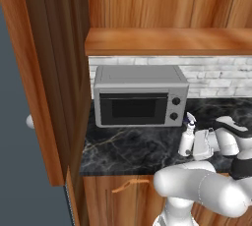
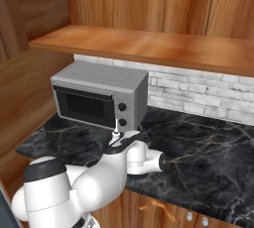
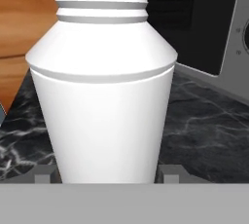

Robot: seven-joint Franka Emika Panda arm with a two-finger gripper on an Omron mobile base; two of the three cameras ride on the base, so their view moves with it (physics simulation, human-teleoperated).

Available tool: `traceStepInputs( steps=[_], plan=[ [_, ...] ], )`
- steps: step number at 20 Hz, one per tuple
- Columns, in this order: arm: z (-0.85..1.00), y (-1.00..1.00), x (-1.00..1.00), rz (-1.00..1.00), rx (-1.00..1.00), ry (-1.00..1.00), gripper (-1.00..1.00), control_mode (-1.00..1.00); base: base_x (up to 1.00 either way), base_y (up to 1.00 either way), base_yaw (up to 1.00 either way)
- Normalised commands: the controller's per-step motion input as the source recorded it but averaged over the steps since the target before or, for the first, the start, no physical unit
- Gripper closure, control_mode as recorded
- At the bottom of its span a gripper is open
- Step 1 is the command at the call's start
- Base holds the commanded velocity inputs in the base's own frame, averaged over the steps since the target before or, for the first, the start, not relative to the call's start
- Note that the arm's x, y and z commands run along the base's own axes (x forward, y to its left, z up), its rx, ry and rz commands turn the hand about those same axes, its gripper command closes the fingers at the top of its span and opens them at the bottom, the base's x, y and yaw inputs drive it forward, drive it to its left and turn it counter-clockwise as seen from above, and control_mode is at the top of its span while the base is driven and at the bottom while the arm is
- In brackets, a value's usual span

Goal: Move the cutting board and knife to the sink. Then move spray from the cabinet to the counter.

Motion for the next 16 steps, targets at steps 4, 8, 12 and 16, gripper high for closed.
traceStepInputs(
  steps=[4, 8, 12, 16],
  plan=[
    [-0.19, 0.00, 0.00, 0.00, 0.00, 0.00, 1.00, -1.00, 0.00, 0.00, 0.00],
    [-0.17, 0.01, 0.00, 0.00, 0.00, -0.03, 1.00, -1.00, 0.00, 0.00, 0.00],
    [-0.15, 0.01, 0.00, 0.00, 0.00, -0.03, -1.00, -1.00, 0.00, 0.00, 0.00],
    [-0.11, 0.00, 0.00, 0.00, 0.00, 0.00, -1.00, -1.00, 0.00, 0.00, 0.00]
  ],
)
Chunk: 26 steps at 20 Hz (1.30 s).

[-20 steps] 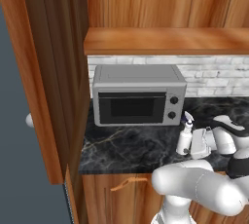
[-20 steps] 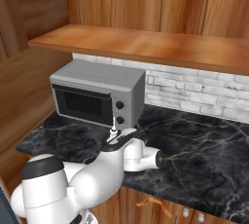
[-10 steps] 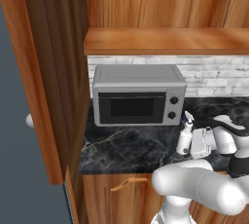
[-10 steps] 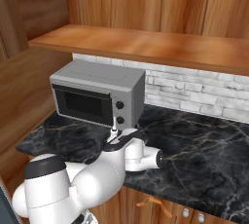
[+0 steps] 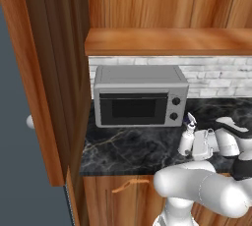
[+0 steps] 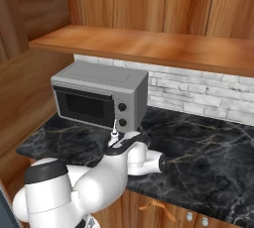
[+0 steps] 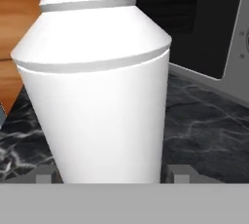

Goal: Move the cutting board and knife to the sink. Then move spray from the cabinet to the counter.

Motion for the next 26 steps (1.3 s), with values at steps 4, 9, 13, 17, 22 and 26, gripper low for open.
traceStepInputs(
  steps=[4, 9, 13, 17, 22, 26],
  plan=[
    [-0.04, 0.00, 0.00, 0.00, 0.00, 0.00, -1.00, -1.00, 0.00, 0.00, 0.00],
    [0.00, 0.00, 0.00, 0.00, 0.00, 0.00, -1.00, -1.00, 0.00, 0.00, 0.00],
    [0.00, -0.01, -0.02, 0.00, 0.00, 0.00, -1.00, -1.00, 0.00, 0.00, 0.00],
    [0.02, -0.10, -0.09, 0.00, 0.00, 0.00, -1.00, -1.00, 0.00, 0.00, 0.00],
    [0.07, -0.11, -0.11, 0.00, 0.00, 0.02, -1.00, -1.00, 0.00, 0.00, 0.00],
    [0.14, -0.10, -0.16, 0.00, 0.00, 0.02, -1.00, -1.00, 0.00, 0.00, 0.00]
  ],
)
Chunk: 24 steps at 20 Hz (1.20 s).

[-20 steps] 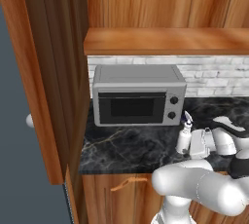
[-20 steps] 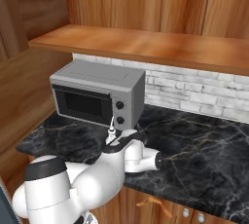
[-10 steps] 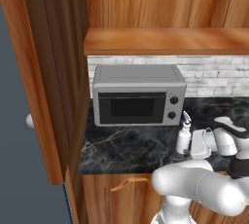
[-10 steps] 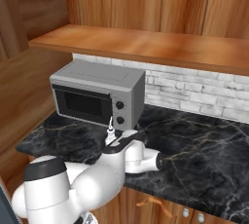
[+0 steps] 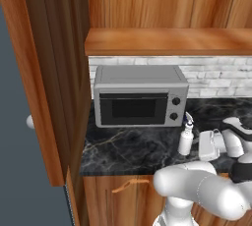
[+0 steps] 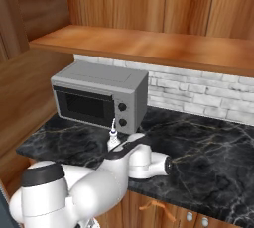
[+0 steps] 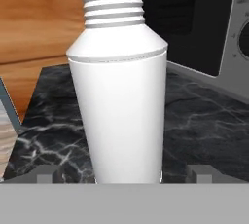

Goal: Move the cutting board and knife to the sink. Then move spray from the cabinet to the counter.

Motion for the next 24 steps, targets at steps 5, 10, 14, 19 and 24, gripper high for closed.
traceStepInputs(
  steps=[5, 10, 14, 19, 24],
  plan=[
    [0.29, -0.08, -0.19, -0.02, 0.00, 0.05, -1.00, -1.00, 0.00, 0.00, 0.00],
    [0.36, -0.08, -0.24, -0.05, -0.04, 0.12, -1.00, -1.00, 0.00, 0.00, 0.00],
    [0.33, -0.08, -0.30, -0.07, -0.05, 0.13, -1.00, -1.00, 0.00, 0.00, 0.00],
    [0.39, -0.02, -0.28, -0.08, -0.08, 0.12, -1.00, -1.00, 0.00, 0.00, 0.00],
    [0.41, 0.00, -0.31, -0.17, -0.05, 0.12, -1.00, -1.00, 0.00, 0.00, 0.00]
  ],
)
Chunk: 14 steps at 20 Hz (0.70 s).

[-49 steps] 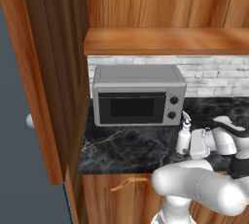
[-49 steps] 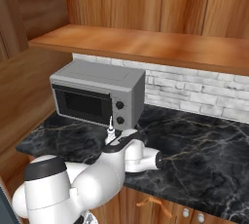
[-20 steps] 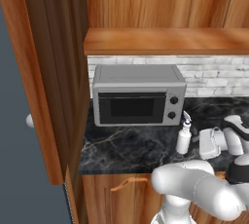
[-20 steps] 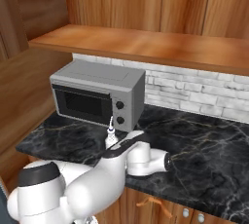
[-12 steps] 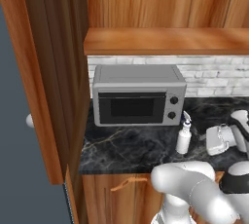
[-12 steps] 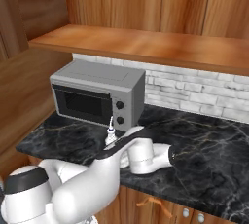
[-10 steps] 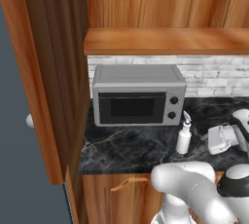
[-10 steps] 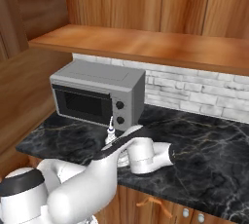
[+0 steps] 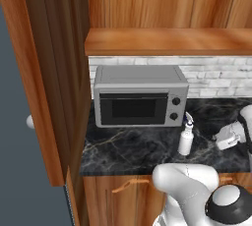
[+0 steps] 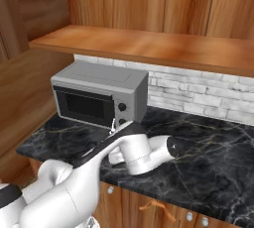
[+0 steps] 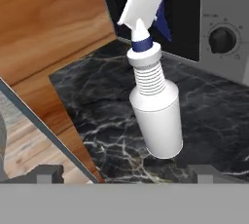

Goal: Move the cutting board and knife to the sink. Then move spray from the cabinet to the counter.

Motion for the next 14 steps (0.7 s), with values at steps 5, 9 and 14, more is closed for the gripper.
traceStepInputs(
  steps=[5, 9, 14],
  plan=[
    [0.39, 0.00, -0.28, -0.21, -0.05, 0.13, -1.00, -1.00, 0.00, 0.00, 0.00],
    [0.37, 0.00, -0.27, -0.18, -0.08, 0.13, -1.00, -1.00, 0.00, 0.00, 0.00],
    [0.36, 0.00, -0.23, -0.13, -0.08, 0.13, -1.00, -1.00, 0.00, 0.00, 0.00]
  ],
)
